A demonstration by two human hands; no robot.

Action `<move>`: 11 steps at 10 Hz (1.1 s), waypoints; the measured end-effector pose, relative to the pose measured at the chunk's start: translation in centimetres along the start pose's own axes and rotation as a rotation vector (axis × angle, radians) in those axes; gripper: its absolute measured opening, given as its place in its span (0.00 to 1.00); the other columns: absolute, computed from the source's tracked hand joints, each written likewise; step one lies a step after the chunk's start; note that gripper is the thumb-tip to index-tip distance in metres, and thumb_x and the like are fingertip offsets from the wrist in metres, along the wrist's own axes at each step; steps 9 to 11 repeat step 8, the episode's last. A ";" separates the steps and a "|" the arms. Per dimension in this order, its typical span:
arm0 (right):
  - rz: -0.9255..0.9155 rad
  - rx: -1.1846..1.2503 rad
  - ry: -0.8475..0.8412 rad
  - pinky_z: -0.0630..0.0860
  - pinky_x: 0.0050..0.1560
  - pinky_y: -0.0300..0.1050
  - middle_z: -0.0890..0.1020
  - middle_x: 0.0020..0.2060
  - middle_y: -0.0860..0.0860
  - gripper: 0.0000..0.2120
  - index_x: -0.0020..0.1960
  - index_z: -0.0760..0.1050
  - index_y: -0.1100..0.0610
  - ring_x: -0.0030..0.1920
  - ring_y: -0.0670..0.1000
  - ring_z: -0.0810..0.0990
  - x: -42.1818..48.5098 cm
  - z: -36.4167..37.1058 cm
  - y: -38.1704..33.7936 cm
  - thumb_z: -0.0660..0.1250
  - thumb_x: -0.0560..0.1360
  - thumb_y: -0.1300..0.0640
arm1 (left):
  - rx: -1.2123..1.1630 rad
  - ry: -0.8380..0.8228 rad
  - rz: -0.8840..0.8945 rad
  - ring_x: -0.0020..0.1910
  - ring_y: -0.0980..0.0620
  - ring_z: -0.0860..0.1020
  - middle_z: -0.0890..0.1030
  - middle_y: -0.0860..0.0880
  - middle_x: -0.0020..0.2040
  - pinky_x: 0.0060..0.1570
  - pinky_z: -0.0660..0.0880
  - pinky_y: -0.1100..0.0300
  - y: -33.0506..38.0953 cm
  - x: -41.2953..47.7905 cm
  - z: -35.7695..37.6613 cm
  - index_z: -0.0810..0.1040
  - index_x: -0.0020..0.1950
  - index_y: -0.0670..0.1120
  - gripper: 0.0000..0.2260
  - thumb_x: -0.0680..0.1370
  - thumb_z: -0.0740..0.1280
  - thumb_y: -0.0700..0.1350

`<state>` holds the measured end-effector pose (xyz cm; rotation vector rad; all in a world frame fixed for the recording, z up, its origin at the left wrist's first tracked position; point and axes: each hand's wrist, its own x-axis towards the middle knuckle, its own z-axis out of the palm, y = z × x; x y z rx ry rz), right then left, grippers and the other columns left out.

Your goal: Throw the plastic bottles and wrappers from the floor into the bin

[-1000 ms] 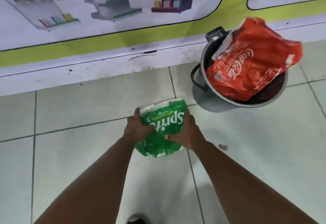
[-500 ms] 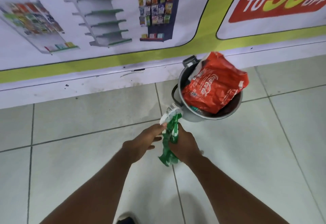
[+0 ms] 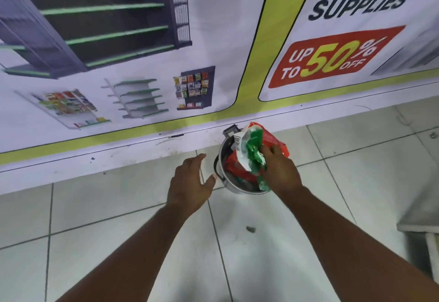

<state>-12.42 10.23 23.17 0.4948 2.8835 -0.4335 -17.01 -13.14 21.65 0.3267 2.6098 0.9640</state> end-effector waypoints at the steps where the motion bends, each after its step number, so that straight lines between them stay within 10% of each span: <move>1: -0.076 -0.266 -0.031 0.78 0.39 0.54 0.74 0.54 0.59 0.18 0.61 0.69 0.54 0.46 0.64 0.80 2.6 2.4 0.1 0.69 0.73 0.57 | 0.296 0.043 0.172 0.71 0.42 0.63 0.67 0.45 0.73 0.66 0.67 0.44 -0.4 0.9 0.4 0.60 0.75 0.53 0.30 0.75 0.65 0.56; 4: -0.034 -0.568 -0.340 0.71 0.59 0.62 0.68 0.65 0.60 0.19 0.67 0.68 0.54 0.63 0.65 0.69 5.5 11.8 0.1 0.62 0.76 0.58 | 0.533 -0.042 0.280 0.76 0.40 0.55 0.59 0.42 0.77 0.71 0.61 0.41 -4.7 1.1 2.6 0.55 0.77 0.52 0.31 0.76 0.64 0.54; 6: -0.041 -0.322 -0.676 0.78 0.55 0.54 0.79 0.47 0.53 0.24 0.58 0.74 0.54 0.49 0.57 0.78 6.9 9.0 0.5 0.69 0.63 0.49 | 0.572 -0.109 0.228 0.77 0.42 0.50 0.55 0.45 0.79 0.74 0.56 0.43 -5.0 0.3 1.8 0.51 0.77 0.54 0.32 0.77 0.62 0.55; 8: -0.202 -0.181 -0.128 0.70 0.65 0.53 0.71 0.68 0.53 0.32 0.70 0.65 0.50 0.67 0.58 0.70 3.8 0.0 1.2 0.67 0.67 0.50 | 0.565 -0.078 0.211 0.76 0.39 0.56 0.60 0.41 0.77 0.70 0.62 0.39 -0.1 -0.3 -1.1 0.57 0.76 0.51 0.33 0.74 0.66 0.53; 11: -0.202 -0.181 -0.128 0.70 0.65 0.53 0.71 0.68 0.53 0.32 0.70 0.65 0.50 0.67 0.58 0.70 3.8 0.0 1.2 0.67 0.67 0.50 | 0.565 -0.078 0.211 0.76 0.39 0.56 0.60 0.41 0.77 0.70 0.62 0.39 -0.1 -0.3 -1.1 0.57 0.76 0.51 0.33 0.74 0.66 0.53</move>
